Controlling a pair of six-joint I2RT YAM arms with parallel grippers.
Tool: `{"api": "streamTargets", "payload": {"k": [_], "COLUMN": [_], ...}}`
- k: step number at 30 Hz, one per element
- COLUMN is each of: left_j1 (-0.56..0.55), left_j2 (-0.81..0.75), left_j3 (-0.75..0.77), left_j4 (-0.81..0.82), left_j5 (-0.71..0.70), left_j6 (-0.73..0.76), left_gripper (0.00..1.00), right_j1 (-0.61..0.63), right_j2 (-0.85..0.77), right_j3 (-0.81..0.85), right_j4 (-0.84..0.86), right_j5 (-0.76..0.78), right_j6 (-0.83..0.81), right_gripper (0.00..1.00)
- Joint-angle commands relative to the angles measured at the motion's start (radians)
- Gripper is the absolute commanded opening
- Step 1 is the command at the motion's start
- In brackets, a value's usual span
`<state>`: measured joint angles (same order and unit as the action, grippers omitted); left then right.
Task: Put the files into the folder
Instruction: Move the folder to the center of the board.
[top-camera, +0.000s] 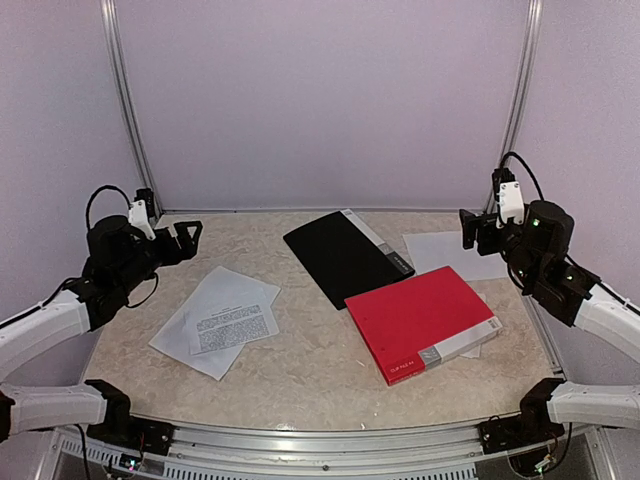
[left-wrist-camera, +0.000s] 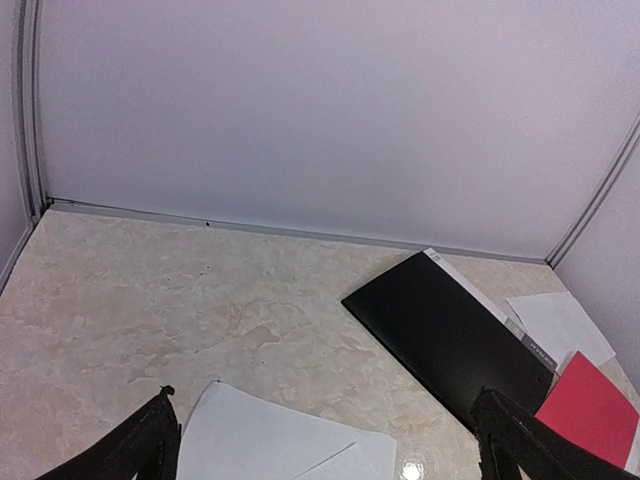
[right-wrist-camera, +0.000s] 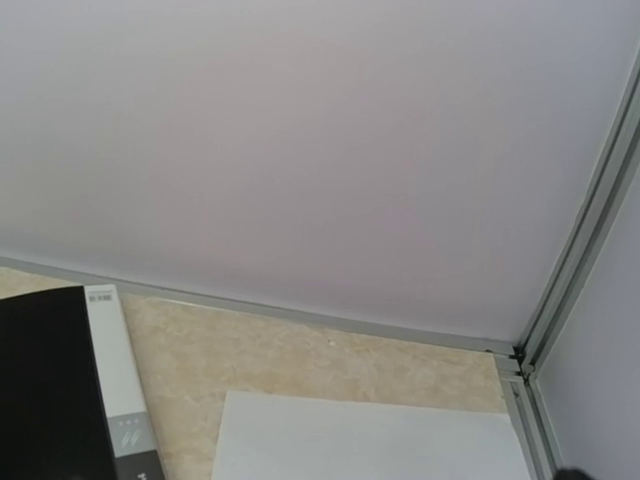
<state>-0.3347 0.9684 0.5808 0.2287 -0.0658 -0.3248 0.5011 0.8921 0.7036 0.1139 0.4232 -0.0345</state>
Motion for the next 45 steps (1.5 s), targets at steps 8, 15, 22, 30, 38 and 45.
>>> {"api": "streamTargets", "payload": {"k": [8,15,22,30,38,45], "left_j1": [-0.01,-0.058,-0.159,-0.209,-0.255,-0.293], "left_j2": [0.012,0.027,0.073,0.124,0.201,0.264], "left_j3": [0.033,0.063,0.073,0.092,0.128,0.151], "left_j4": [-0.019,-0.065,-0.09,-0.115,-0.109,-0.075], "left_j5": [-0.011,-0.073,-0.091,-0.057,-0.072,-0.058], "left_j6": [0.006,0.018,0.053,0.037,0.049,0.039], "left_gripper": [0.99,0.99,0.99,0.99,0.99,0.99], "right_j1": [0.029,0.069,0.112,-0.025,-0.268,-0.433], "right_j2": [0.029,0.066,0.193,0.3,0.413,0.565], "right_j3": [0.045,0.132,0.207,0.183,0.169,0.173], "right_j4": [-0.084,-0.241,-0.401,-0.429,-0.408,-0.392], "right_j5": [0.022,0.046,0.062,-0.073,-0.338,-0.517], "right_j6": [0.009,0.024,0.076,0.16,0.175,0.154], "right_gripper": [0.99,0.99,0.99,0.99,0.98,0.96]}}
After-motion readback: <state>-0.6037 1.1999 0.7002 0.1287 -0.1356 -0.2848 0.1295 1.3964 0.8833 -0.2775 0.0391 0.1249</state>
